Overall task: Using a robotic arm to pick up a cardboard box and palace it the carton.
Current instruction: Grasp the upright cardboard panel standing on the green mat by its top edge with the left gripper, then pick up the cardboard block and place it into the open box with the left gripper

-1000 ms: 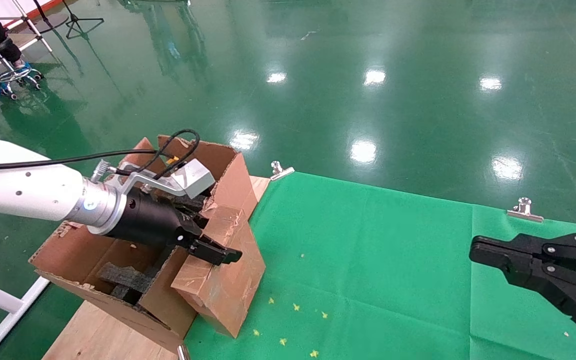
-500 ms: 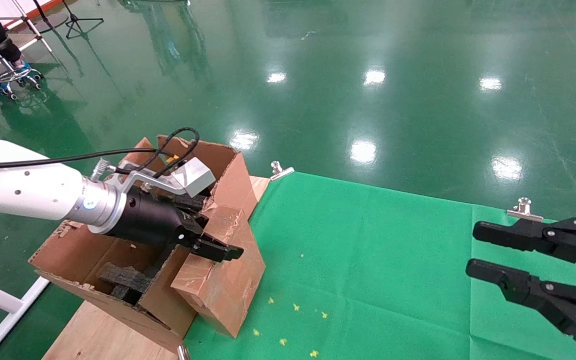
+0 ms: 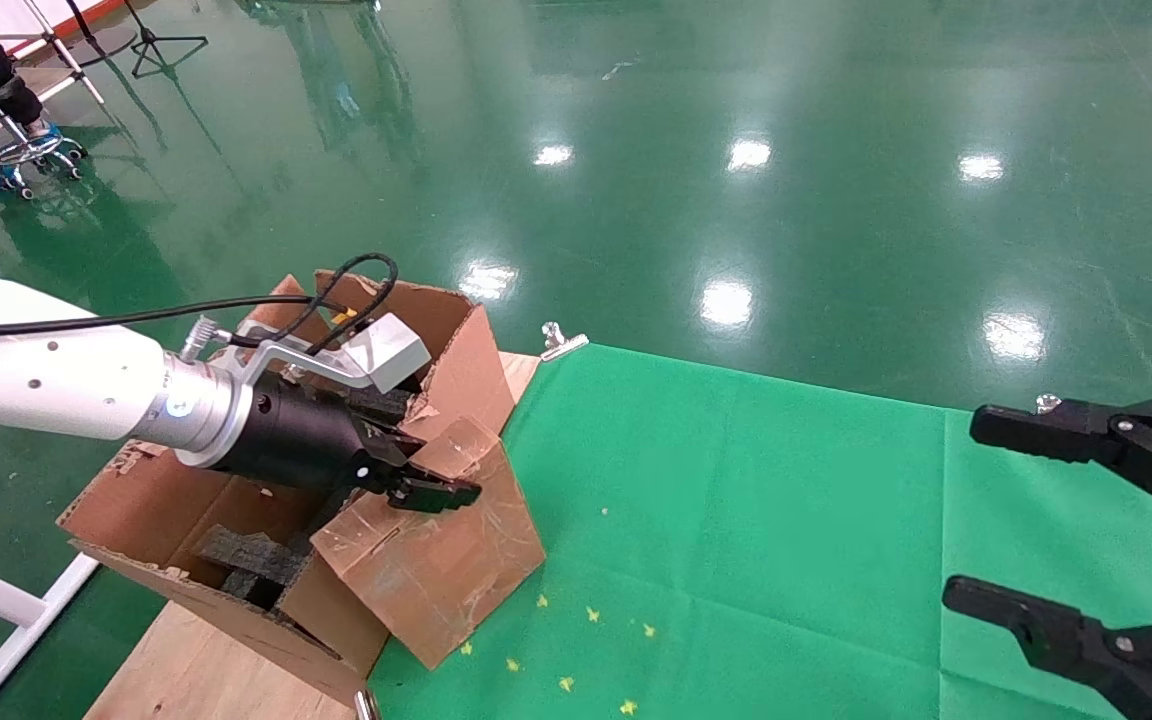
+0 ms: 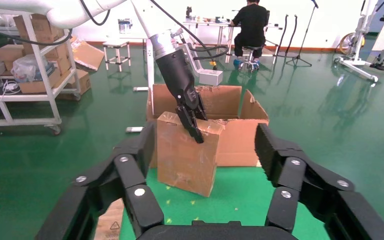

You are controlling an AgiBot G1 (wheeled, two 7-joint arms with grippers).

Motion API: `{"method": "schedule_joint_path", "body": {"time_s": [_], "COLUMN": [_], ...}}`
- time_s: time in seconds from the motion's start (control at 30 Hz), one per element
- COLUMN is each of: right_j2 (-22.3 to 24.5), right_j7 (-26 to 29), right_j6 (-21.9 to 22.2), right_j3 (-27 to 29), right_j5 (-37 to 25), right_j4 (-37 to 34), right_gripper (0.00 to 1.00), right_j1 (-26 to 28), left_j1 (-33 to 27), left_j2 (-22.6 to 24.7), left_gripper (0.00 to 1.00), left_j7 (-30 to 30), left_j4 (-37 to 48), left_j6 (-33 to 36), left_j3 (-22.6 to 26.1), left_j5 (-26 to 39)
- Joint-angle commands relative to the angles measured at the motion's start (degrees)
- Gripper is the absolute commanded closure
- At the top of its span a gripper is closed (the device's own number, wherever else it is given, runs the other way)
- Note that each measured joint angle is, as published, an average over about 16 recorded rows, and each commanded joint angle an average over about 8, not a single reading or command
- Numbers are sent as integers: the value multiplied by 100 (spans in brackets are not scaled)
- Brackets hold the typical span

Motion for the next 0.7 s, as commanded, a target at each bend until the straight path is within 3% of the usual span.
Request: {"method": "schedule_joint_path", "body": {"time_s": [0.03,0.47,0.7], "right_j2": [0,0,0], "right_j7": [0,-1,-1], "right_j6": [0,0,0], "right_j3": [0,-1,-1], "right_j5": [0,1,1], "right_j4": [0,-1,-1], "right_gripper": [0,0,0], "right_j1": [0,0,1], "left_j1": [3,-1198,-1857], "left_j2": [13,-111,-346], "left_gripper": [100,100,100], "left_j7": [18,865,1535], "left_j4": [50,152,698], "left_j6": [1,-162,-194], "left_j3": [2,-512,-722], "left_j5": [-13,-58,122]}}
